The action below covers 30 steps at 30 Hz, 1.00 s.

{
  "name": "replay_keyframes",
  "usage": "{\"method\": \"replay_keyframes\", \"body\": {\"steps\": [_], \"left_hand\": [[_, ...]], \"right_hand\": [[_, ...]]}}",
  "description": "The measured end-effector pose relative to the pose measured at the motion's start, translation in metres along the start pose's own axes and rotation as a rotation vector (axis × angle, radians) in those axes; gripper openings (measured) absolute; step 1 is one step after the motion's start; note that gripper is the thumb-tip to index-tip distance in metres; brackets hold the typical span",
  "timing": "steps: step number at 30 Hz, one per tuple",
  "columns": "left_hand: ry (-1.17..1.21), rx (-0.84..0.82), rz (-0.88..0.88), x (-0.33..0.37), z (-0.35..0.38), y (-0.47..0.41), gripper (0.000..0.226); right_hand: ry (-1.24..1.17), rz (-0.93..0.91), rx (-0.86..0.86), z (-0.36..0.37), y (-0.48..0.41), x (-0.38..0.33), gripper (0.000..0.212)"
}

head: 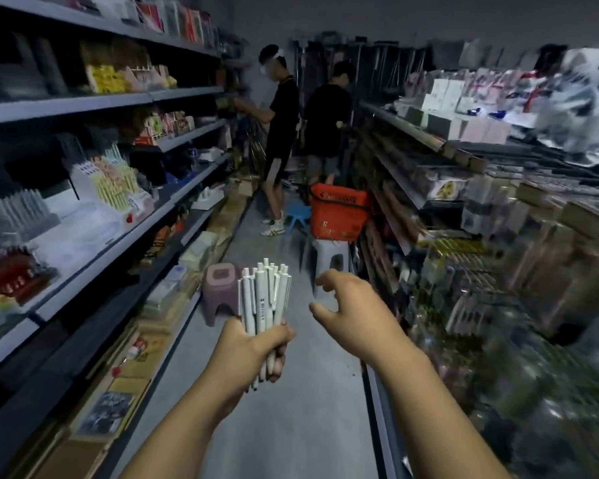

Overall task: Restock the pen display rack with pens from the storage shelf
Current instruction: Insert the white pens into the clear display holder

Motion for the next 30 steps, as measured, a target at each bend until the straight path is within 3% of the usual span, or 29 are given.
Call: {"method": "replay_keyframes", "body": {"steps": [3, 7, 12, 17, 20, 25, 30], "left_hand": [[0.031, 0.034, 0.006, -0.013, -0.01, -0.085, 0.012], [0.112, 0.196, -0.018, -0.019, -0.025, -0.19, 0.013], [0.2, 0.385, 0.03, 0.004, -0.056, -0.289, 0.013], [0.183, 0.524, 0.095, 0.026, -0.121, -0.353, 0.009], [0.177, 0.606, 0.141, 0.033, -0.171, -0.383, 0.008], [0.153, 0.712, 0.148, 0.042, -0.263, -0.426, 0.018], [0.058, 0.835, 0.118, 0.064, -0.342, -0.455, 0.024]], "right_hand": [[-0.022, -0.046, -0.002, 0.033, -0.091, 0.021, 0.041], [-0.062, -0.145, -0.074, 0.071, -0.214, 0.04, 0.042], [-0.107, -0.296, -0.168, 0.103, -0.343, 0.02, 0.04], [-0.182, -0.473, -0.244, 0.149, -0.442, -0.037, 0.029], [-0.2, -0.567, -0.261, 0.184, -0.489, -0.079, 0.034], [-0.139, -0.699, -0.336, 0.248, -0.552, -0.167, 0.03], [-0.226, -0.835, -0.41, 0.294, -0.604, -0.247, 0.044]]}}
Point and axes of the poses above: each hand's wrist, its own y-axis away from the middle knuckle, its own z-axis out of the palm, x = y × z, the point moved 4 cm from there along -y, towards the middle knuckle, and after that the axes turned 10 degrees about y, right-handed, at the moved point
